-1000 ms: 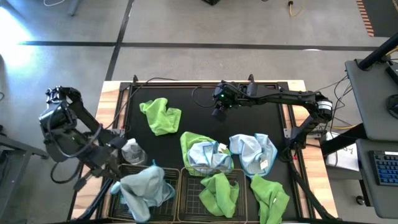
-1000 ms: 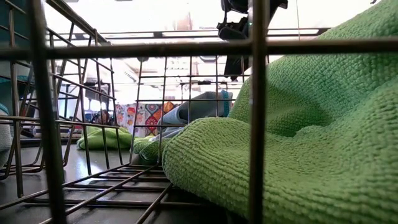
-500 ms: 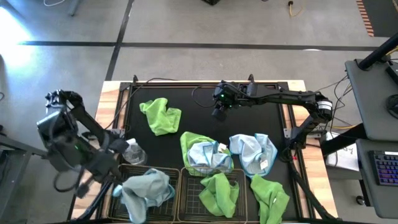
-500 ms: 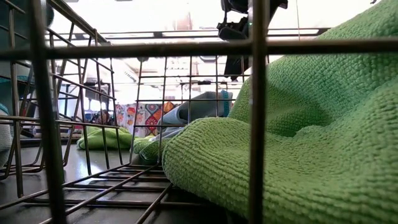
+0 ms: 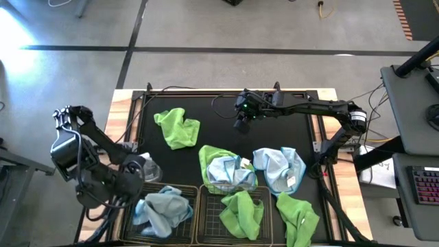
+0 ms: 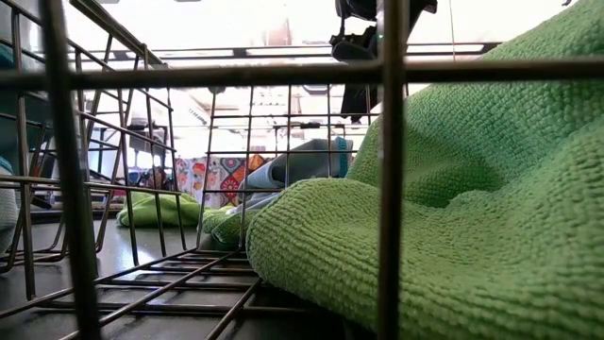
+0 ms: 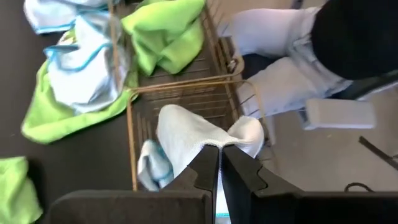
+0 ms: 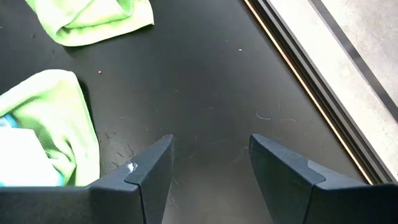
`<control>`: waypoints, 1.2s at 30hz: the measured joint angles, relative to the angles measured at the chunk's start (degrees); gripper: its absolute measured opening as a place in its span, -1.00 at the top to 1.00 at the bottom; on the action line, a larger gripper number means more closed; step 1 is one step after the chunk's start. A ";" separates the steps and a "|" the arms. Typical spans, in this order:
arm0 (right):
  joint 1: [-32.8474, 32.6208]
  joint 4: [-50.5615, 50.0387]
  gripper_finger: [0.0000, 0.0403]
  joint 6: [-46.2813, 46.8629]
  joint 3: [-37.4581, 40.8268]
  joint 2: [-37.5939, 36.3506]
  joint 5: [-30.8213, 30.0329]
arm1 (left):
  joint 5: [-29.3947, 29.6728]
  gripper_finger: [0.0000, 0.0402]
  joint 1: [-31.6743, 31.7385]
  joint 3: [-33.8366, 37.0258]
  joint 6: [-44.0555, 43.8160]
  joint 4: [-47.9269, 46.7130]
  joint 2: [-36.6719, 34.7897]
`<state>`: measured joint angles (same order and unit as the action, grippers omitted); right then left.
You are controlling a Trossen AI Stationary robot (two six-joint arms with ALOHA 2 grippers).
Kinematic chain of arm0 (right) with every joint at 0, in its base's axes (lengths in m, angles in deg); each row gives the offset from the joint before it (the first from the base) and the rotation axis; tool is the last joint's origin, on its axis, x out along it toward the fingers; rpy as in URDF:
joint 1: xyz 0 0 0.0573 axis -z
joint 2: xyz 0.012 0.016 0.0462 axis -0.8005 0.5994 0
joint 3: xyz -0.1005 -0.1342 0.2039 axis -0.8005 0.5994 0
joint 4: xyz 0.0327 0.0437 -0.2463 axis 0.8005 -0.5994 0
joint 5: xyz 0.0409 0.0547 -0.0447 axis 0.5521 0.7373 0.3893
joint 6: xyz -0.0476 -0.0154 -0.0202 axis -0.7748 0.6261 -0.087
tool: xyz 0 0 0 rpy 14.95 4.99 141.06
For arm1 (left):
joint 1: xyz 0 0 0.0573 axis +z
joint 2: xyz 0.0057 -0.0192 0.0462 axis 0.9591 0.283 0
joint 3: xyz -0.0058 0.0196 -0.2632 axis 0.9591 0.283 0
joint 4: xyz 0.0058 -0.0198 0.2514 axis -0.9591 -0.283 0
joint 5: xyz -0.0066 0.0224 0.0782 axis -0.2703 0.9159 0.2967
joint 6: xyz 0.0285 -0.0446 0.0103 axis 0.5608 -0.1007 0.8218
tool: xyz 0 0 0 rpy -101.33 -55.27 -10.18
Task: Sort microfiber towel by color & place in baskets
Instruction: Put the top blue towel into the left wire basket
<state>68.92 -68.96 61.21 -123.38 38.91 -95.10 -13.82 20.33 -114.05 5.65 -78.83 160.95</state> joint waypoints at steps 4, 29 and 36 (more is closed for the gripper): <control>0.00 0.00 -0.02 -0.04 0.00 0.00 0.00 | 0.82 1.00 0.00 0.02 -0.99 -0.65 -0.13; 0.00 0.02 -0.02 -0.17 0.00 0.00 0.00 | 1.56 1.00 0.13 0.08 -12.65 -12.08 4.21; 0.02 0.02 -0.02 -0.71 0.00 0.00 0.02 | 4.33 0.92 0.15 0.07 -28.51 -11.38 3.03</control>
<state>68.94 -68.94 60.50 -123.38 38.91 -95.08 -9.50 20.48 -113.98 -22.86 -90.21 163.98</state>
